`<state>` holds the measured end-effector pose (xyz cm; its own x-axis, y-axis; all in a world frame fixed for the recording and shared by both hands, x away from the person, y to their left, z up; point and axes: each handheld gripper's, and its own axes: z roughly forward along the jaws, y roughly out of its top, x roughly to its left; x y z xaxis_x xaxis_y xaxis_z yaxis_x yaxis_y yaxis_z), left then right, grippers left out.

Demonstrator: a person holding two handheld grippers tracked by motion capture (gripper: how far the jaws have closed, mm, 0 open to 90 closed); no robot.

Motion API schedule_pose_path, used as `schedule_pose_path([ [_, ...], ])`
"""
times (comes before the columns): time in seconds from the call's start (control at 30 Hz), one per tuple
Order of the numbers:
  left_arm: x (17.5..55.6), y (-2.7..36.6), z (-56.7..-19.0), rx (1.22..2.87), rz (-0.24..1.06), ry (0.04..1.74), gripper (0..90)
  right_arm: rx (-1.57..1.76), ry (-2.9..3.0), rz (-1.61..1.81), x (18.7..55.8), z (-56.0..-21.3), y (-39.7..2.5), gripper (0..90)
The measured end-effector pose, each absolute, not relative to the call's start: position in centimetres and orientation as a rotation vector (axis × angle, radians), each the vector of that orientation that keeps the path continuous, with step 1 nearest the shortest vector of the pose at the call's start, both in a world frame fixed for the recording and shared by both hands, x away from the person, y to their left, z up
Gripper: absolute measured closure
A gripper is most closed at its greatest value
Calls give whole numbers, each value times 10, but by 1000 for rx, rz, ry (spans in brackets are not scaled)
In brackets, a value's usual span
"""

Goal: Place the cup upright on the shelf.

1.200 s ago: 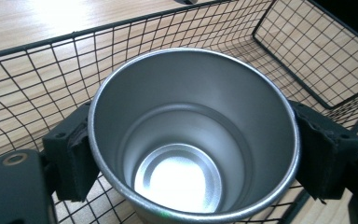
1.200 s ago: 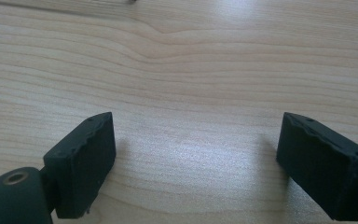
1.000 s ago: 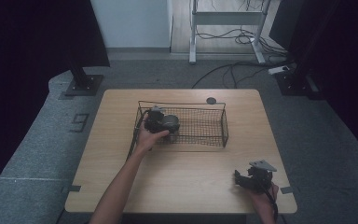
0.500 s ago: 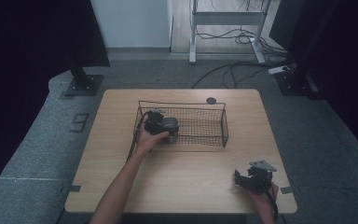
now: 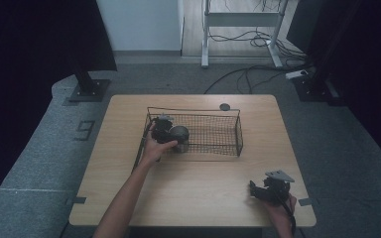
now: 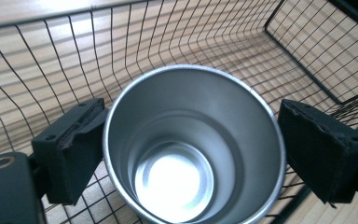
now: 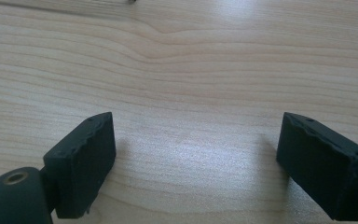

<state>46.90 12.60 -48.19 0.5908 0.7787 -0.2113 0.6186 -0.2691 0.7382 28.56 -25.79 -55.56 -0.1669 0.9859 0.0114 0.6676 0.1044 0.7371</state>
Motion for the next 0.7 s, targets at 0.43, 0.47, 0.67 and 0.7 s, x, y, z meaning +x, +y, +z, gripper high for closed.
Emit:
schedule_pose_path([
  [0.43, 453, 140, -457, 1915, 294, 1034, 107, 1609, 1894, 844, 286, -556, -258, 114],
  [0.47, 451, 142, -454, 1910, 297, 1027, 108, 1609, 1894, 844, 286, -556, -258, 114],
  [0.67, 437, 150, -445, 1883, 304, 991, 111, 1609, 1894, 844, 286, -556, -258, 114],
  [0.7, 434, 151, -444, 1881, 303, 987, 114, 1609, 1894, 844, 286, -556, -258, 114],
])
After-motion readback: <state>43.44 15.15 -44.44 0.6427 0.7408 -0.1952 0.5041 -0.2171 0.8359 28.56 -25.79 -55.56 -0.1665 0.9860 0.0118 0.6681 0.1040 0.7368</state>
